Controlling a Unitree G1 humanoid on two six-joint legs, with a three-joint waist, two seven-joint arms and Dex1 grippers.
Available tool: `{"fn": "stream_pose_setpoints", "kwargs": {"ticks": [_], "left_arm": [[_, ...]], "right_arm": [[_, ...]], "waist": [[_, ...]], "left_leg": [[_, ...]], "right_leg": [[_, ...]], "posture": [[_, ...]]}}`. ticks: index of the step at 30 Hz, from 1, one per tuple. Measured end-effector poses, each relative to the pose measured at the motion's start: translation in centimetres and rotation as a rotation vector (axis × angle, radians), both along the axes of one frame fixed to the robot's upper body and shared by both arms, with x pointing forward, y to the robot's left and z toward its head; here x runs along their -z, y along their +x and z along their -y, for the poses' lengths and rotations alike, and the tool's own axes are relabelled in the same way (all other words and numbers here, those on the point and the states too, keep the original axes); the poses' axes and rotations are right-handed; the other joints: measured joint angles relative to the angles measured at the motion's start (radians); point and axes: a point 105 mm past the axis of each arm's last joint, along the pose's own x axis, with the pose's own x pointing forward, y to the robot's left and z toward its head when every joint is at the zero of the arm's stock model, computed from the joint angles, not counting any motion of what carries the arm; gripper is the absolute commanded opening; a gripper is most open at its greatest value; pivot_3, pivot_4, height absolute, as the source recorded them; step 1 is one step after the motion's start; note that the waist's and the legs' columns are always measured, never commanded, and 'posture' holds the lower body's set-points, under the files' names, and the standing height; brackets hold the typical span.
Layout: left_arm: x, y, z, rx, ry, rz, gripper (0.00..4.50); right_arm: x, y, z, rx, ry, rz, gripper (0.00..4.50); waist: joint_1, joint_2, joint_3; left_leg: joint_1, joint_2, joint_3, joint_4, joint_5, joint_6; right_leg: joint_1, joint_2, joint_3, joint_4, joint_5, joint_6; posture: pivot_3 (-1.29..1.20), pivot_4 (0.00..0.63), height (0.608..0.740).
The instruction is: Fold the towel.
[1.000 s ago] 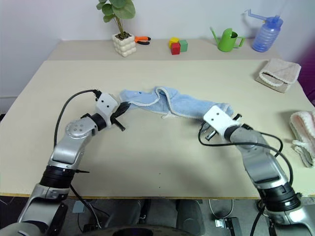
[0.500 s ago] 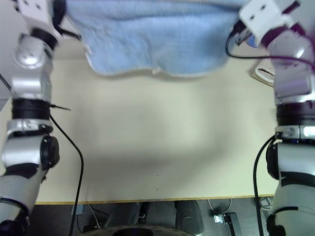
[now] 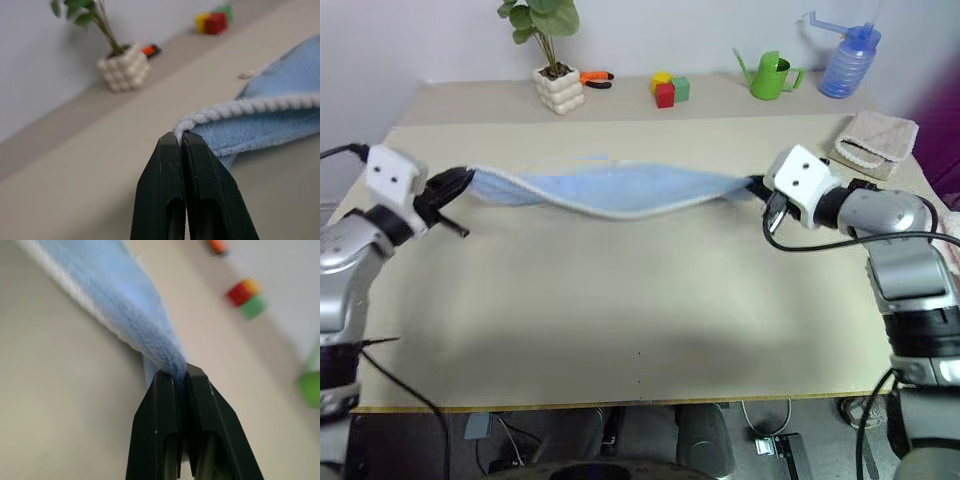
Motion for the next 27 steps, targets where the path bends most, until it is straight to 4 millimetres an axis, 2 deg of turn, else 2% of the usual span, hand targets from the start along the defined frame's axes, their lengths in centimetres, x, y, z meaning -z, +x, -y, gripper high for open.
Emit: {"fn": "stream_pose_setpoints", "kwargs": {"ticks": [2,4,7,11,15,22,27], "left_arm": [[2.6,-2.0,-0.3,0.010,-0.031,-0.150,0.00],[3.7,-3.5,-0.3,0.030,-0.047,-0.245,0.00],[2.9,-4.2,-0.5,0.038,-0.032,-0.254,0.00],[2.8,-4.1,-0.8,0.031,-0.028,-0.259,0.00],[2.4,-1.8,-1.0,0.023,-0.016,-0.201,0.00],[3.1,3.5,-0.9,-0.005,-0.004,-0.120,0.00],[3.3,6.4,-0.7,-0.015,0.004,-0.086,0.00]], "right_arm": [[1.3,-1.5,0.9,0.008,0.012,-0.128,0.13],[1.8,-2.9,0.7,-0.026,0.014,-0.216,0.13],[1.4,-3.7,0.5,-0.058,0.009,-0.253,0.13],[1.1,-3.4,0.3,-0.066,0.009,-0.245,0.13],[0.7,-1.1,-0.1,-0.057,0.009,-0.164,0.13],[2.0,3.5,-0.3,0.002,-0.007,-0.082,0.13],[3.1,5.6,-0.7,0.024,-0.005,-0.058,0.13]], "waist": [[0.000,0.001,0.000],[0.002,0.001,0.000],[0.005,0.001,0.000],[0.004,0.001,0.000],[0.004,0.001,0.000],[0.000,0.001,0.000],[-0.002,0.000,0.000]], "left_leg": [[0.000,0.000,0.000,0.000,0.000,0.000],[0.000,0.001,0.000,0.001,0.000,0.000],[0.002,0.001,0.000,0.001,0.000,0.000],[0.002,0.001,0.000,0.001,0.000,0.000],[0.003,0.000,0.000,0.001,0.000,-0.001],[0.002,0.000,0.000,0.001,0.002,-0.004],[0.001,0.000,0.001,0.001,0.005,-0.008]], "right_leg": [[0.001,0.000,0.000,0.000,0.000,0.000],[0.001,0.000,-0.001,0.000,0.000,0.000],[0.002,0.000,-0.001,0.000,0.000,0.000],[0.003,0.000,-0.001,0.000,0.000,0.000],[0.003,0.000,-0.001,0.000,0.000,0.000],[0.002,0.000,-0.002,0.001,0.001,0.000],[0.001,0.000,-0.001,0.001,0.001,0.000]], "posture": [[0.00,0.150,0.732],[0.00,0.150,0.732],[0.00,0.150,0.732],[0.00,0.150,0.732],[0.00,0.150,0.732],[0.00,0.150,0.732],[0.00,0.150,0.732]]}}
